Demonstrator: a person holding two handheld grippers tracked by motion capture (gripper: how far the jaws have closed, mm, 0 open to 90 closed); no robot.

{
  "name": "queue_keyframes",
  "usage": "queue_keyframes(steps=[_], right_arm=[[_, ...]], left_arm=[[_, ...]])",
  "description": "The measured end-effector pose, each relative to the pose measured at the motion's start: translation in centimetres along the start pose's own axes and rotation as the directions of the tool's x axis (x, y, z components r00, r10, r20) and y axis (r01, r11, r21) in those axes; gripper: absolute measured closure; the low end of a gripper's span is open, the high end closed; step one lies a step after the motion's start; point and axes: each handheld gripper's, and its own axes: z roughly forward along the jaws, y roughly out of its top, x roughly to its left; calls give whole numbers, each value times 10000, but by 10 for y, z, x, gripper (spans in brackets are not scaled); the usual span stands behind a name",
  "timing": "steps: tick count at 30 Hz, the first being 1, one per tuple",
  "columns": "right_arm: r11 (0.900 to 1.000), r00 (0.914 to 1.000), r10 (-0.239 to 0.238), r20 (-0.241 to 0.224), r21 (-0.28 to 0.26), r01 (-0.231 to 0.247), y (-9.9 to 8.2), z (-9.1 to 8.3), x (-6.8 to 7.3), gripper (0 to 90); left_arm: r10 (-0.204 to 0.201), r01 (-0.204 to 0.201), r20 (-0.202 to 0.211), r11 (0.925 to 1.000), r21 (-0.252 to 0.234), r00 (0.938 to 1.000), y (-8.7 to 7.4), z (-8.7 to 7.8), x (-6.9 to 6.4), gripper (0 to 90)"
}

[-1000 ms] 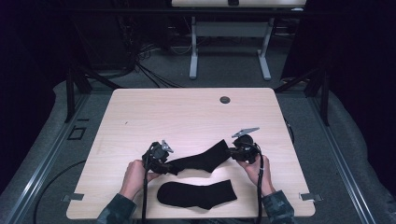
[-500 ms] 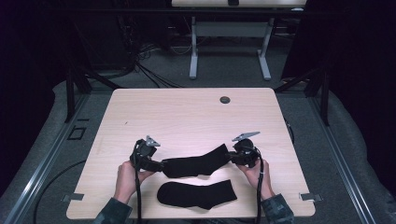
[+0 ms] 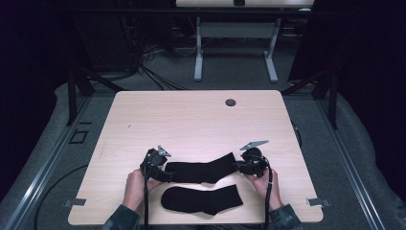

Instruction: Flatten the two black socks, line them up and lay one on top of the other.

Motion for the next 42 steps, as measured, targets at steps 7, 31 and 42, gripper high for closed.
queue_keyframes(steps=[7, 31, 42], right_arm=[[9998, 9997, -99, -229, 157, 102, -7, 1, 6, 802], [9947, 9881, -1022, 1147, 252, 999, -1, 10, 13, 673], [9971, 9939, -760, 800, 168, 749, -8, 6, 10, 672]], left_arm=[[-19, 16, 195, 9999, 158, 9998, -6, -3, 6, 278], [-156, 141, -429, 9993, -348, 9990, -6, -2, 13, 228], [-542, 527, -290, 9973, -508, 9981, -12, -5, 22, 207]])
